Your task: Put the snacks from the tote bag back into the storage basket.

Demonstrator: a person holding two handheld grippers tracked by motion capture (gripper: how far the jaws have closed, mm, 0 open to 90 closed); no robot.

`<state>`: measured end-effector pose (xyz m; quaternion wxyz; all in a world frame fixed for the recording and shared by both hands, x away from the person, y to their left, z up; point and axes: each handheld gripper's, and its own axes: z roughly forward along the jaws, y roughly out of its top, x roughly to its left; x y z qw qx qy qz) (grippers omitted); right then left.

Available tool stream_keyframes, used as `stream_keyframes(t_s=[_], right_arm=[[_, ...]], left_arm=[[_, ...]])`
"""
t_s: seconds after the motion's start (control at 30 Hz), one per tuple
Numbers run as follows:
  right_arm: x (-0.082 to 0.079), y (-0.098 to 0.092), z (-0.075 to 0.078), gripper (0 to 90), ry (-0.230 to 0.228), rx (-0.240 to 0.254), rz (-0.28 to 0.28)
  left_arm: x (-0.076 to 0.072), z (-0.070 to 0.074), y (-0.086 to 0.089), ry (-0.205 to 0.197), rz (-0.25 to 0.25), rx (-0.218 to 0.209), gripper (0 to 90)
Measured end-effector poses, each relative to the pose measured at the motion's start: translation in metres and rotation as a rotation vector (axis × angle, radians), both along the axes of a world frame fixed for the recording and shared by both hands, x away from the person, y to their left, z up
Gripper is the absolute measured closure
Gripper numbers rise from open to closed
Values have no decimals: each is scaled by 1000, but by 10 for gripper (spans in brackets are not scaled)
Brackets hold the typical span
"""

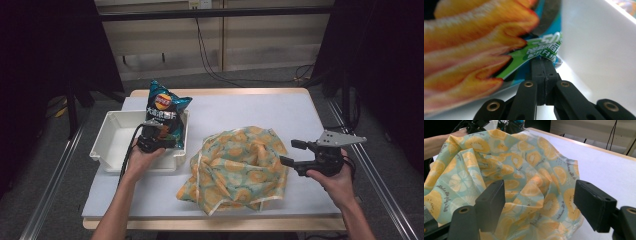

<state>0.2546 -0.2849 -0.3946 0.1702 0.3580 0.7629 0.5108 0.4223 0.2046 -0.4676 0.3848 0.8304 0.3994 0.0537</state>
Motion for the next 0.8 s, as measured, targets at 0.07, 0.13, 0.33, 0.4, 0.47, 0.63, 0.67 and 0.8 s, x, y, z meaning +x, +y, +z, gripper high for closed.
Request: stream_keyframes(t_s=[0.07,0.13,0.33,0.4,0.47,0.63,0.67,0.8], right_arm=[[0,1,0,255,0,-1,8],[0,1,0,255,-1,-2,7],[0,1,0,255,0,-1,6],[0,1,0,255,1,-1,8],[0,1,0,254,2,-3,7],[-1,0,1,254,-2,0,4],[-1,0,0,254,-1,1,3],[-1,1,0,254,-1,0,5]], left_arm=[[0,1,-1,-15,8,-10,892],[0,2,0,-12,-11,14,879],[-7,5,6,-15,-42,9,830],[-8,5,6,-24,-42,-1,825],[-10,8,6,-33,-42,-9,821],[-16,16,8,-63,-65,-11,851],[-18,19,8,-67,-76,-22,861],[-24,24,8,-86,-88,-29,834]])
